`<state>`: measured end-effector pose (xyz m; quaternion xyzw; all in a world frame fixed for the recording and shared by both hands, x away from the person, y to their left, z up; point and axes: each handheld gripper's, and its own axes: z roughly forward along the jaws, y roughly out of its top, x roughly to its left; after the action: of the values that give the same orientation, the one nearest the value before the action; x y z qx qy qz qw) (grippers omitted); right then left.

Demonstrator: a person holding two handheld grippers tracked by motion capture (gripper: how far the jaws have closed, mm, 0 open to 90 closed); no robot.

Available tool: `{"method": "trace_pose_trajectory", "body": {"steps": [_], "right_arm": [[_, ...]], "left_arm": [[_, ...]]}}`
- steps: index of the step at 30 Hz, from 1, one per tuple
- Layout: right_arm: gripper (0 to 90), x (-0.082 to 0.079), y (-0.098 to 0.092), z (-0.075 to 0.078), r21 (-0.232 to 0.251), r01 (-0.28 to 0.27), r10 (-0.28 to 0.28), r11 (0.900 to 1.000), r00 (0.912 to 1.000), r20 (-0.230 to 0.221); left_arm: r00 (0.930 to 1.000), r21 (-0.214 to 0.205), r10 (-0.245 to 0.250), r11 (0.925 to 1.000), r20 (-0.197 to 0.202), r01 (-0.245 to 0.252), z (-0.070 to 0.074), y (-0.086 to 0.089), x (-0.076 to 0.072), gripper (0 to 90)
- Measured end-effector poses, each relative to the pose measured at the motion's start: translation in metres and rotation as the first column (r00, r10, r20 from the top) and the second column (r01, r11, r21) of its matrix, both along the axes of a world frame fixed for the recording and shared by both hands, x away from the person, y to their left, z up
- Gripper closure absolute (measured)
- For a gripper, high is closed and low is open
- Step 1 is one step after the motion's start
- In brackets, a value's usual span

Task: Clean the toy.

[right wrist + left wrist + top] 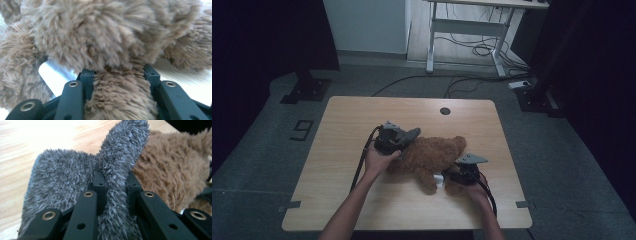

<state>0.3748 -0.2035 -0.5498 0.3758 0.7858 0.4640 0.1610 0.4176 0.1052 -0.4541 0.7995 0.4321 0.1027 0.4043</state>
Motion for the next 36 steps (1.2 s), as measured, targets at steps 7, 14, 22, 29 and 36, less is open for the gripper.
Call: {"method": "trace_pose_trajectory", "body": {"steps": [7, 14, 22, 29, 36], "right_arm": [[40.9, -0.004, -0.003, 0.000, 0.008, 0.024, -0.023, 0.9997, 0.9987, -0.046], [26.8, -0.015, -0.035, 0.015, 0.121, 0.062, -0.054, 0.9907, 0.9958, -0.074], [23.3, -0.018, -0.037, 0.062, 0.253, 0.083, -0.092, 0.9640, 0.9955, 0.023], [21.3, -0.001, -0.016, 0.059, 0.227, 0.048, -0.039, 0.9728, 0.9983, -0.044], [39.1, -0.006, -0.006, 0.039, 0.236, -0.022, 0.047, 0.9715, 0.9938, -0.101]], "left_arm": [[0.9979, -0.030, -0.003, 0.9995, 0.065, 0.005, -0.017, 0.009, -0.026, 77.0], [0.9938, -0.018, -0.019, 0.9996, 0.110, 0.021, -0.024, 0.004, -0.045, 77.5], [0.9918, -0.057, -0.034, 0.9975, 0.123, 0.041, -0.030, 0.007, -0.065, 77.8], [0.9911, -0.082, -0.044, 0.9951, 0.125, 0.055, -0.033, 0.010, -0.074, 77.7], [0.9943, -0.130, -0.055, 0.9892, 0.091, 0.067, -0.030, 0.013, -0.077, 77.4]]}}
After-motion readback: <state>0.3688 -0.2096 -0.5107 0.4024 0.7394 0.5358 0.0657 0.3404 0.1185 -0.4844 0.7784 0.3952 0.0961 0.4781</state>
